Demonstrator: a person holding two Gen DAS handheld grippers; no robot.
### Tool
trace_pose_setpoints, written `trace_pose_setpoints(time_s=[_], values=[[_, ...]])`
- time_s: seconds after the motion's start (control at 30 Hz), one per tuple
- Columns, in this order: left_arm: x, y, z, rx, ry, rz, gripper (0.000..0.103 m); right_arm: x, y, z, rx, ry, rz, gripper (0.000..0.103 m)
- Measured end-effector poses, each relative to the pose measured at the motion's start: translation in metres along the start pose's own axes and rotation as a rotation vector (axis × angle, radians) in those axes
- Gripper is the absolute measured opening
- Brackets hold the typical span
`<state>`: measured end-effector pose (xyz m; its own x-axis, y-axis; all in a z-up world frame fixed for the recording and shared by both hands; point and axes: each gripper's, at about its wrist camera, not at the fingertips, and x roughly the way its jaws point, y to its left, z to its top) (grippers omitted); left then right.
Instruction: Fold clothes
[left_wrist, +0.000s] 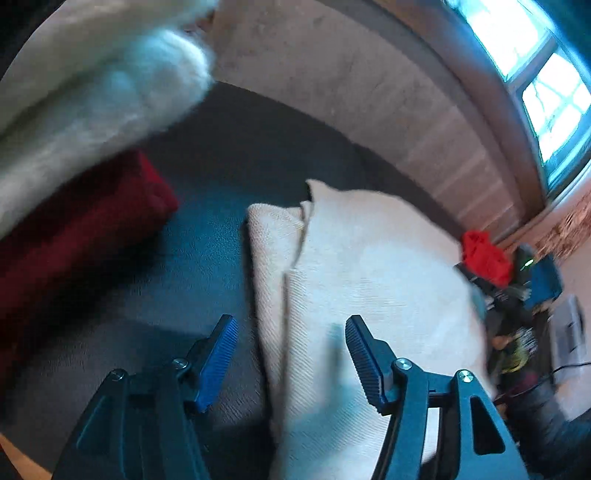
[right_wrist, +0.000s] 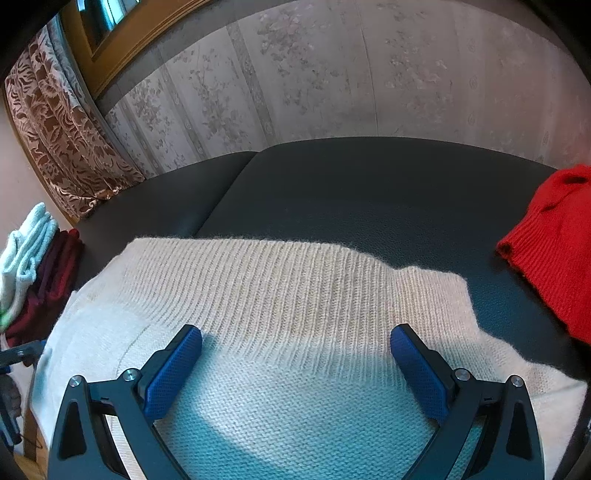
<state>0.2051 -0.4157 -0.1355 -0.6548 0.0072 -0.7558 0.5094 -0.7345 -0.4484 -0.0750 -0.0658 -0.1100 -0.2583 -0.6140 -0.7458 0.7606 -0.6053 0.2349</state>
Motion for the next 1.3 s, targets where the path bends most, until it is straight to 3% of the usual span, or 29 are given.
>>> trace_pose_setpoints(time_s=[0.33, 0.43, 0.47, 0.57, 0.63, 0.8, 0.9, 1.0, 1.2, 1.3], values=[[0.021, -0.014, 0.015, 0.043, 0.009, -0.055, 0.056, -0.003, -0.010, 0.006, 0.030, -0.010, 0.053, 0.103], [0.024, -0.002, 0.018, -0.046, 0.009, -0.114, 0.038, -0.004, -0.013, 0.006, 0.037, -0.012, 0.063, 0.103], [0.025, 0.000, 0.017, -0.058, 0.007, -0.095, 0.023, -0.004, -0.013, 0.006, 0.037, -0.011, 0.064, 0.103], [0.025, 0.002, 0.016, -0.071, 0.003, -0.075, 0.018, -0.006, -0.014, 0.007, 0.043, -0.001, 0.083, 0.103], [0.021, -0.002, 0.018, -0.053, -0.013, -0.022, 0.014, -0.014, -0.018, 0.009, 0.047, 0.018, 0.161, 0.103], [0.007, -0.004, 0.024, -0.054, -0.038, 0.017, 0.012, -0.068, -0.030, -0.001, -0.031, 0.062, 0.353, 0.103], [0.002, -0.003, 0.030, -0.061, -0.044, 0.035, 0.012, -0.092, -0.038, -0.016, -0.079, 0.162, 0.423, 0.103], [-0.003, -0.003, 0.035, -0.067, -0.050, 0.053, 0.012, -0.108, -0.039, -0.029, -0.138, 0.224, 0.435, 0.103], [-0.011, -0.008, 0.042, -0.124, -0.057, -0.016, 0.012, -0.100, -0.032, -0.035, -0.278, 0.304, 0.383, 0.103], [-0.025, -0.014, 0.044, -0.151, -0.074, -0.115, 0.011, -0.074, -0.043, -0.043, -0.297, 0.410, 0.331, 0.103]])
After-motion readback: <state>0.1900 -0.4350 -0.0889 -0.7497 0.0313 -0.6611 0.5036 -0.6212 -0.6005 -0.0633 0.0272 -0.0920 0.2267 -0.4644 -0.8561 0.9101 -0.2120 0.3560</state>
